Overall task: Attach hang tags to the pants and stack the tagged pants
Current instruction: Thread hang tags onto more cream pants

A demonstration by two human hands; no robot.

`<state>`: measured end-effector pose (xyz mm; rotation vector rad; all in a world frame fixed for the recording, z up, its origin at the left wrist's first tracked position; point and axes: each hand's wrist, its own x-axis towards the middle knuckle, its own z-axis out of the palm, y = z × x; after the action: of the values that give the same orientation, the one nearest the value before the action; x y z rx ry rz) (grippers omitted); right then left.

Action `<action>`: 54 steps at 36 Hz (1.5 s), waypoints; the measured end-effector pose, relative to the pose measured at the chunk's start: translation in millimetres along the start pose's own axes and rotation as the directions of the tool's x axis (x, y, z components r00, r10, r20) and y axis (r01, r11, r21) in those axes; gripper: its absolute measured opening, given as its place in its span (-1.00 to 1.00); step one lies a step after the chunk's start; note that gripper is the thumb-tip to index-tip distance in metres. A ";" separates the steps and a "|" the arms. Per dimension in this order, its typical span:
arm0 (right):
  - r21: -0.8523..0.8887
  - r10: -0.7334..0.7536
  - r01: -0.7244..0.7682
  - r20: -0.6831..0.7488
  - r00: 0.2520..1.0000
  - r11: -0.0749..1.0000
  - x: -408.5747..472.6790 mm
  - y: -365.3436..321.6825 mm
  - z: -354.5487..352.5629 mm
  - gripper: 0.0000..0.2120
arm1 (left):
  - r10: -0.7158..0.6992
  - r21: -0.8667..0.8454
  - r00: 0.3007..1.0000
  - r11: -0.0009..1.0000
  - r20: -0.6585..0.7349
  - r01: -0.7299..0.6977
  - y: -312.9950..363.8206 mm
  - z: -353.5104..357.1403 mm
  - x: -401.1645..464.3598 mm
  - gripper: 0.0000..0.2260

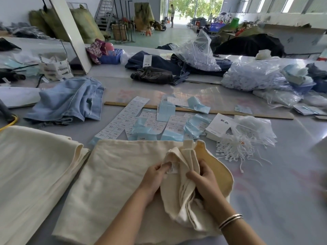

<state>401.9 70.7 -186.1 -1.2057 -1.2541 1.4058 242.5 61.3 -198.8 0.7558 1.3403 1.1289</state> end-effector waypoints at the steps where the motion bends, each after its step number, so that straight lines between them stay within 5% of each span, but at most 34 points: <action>1: 0.028 0.019 -0.019 0.006 1.000 0.999 0.6 -0.9 -2.0 -0.73 | 0.002 -0.017 1.000 1.000 -0.001 -0.002 -0.5 -1.1 -1.2 -0.79; 7: 0.277 0.126 -0.139 0.063 0.990 0.951 1.8 -2.1 -16.9 -0.63 | 0.083 0.000 0.994 0.997 0.064 -0.083 -5.9 -8.2 -12.0 -0.78; 14: 0.322 0.235 -0.276 0.162 0.958 0.905 4.6 -6.7 -25.9 -0.64 | 0.083 -0.081 0.984 0.994 0.160 -0.071 -6.3 -14.6 -14.1 -0.73; 22: 0.084 0.199 -0.209 0.105 0.974 0.974 7.9 -3.5 -13.4 -0.53 | 0.118 -0.030 0.973 0.993 0.199 -0.115 -1.2 -7.9 -18.3 -0.76; 28: 0.029 0.128 -0.132 0.109 0.986 0.991 5.6 -1.6 -10.2 -0.60 | 0.194 0.032 0.942 0.977 0.274 -0.210 -1.3 -0.4 -25.5 -0.58; 32: -0.078 0.038 -0.028 0.120 0.992 0.997 1.6 -0.9 -3.1 -0.69 | 0.155 -0.087 0.945 0.987 0.288 -0.135 3.2 1.2 -26.8 -0.54; 38: -0.287 -0.024 0.079 0.189 0.982 0.955 -1.8 -3.5 3.0 -0.76 | 0.102 -0.003 0.960 0.995 0.261 -0.104 4.9 -3.3 -22.3 -0.41; 43: -0.401 -0.060 0.099 0.108 0.992 0.911 0.4 -3.6 10.4 -0.80 | 0.046 -0.002 0.986 0.999 0.159 -0.046 1.3 -5.8 -16.6 -0.72; 47: -0.452 -0.052 0.098 0.112 0.992 0.887 0.6 -3.0 15.5 -0.79 | -0.015 -0.010 0.998 1.000 0.065 0.015 -1.9 -8.6 -13.2 -0.74; 51: -0.308 -0.057 0.076 0.070 0.996 0.948 -2.1 -2.4 8.8 -0.86 | -0.024 0.008 0.999 1.000 0.024 0.023 -3.5 -9.8 -14.4 -0.76; 54: 0.048 0.052 -0.056 0.081 0.995 0.997 -2.7 -5.6 -3.9 -0.68 | -0.002 -0.028 1.000 1.000 0.029 0.003 -6.3 -10.4 -16.9 -0.74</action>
<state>406.2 69.2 -180.3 -1.1674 -1.2407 1.5295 235.7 41.7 -200.1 0.7470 1.2990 1.1286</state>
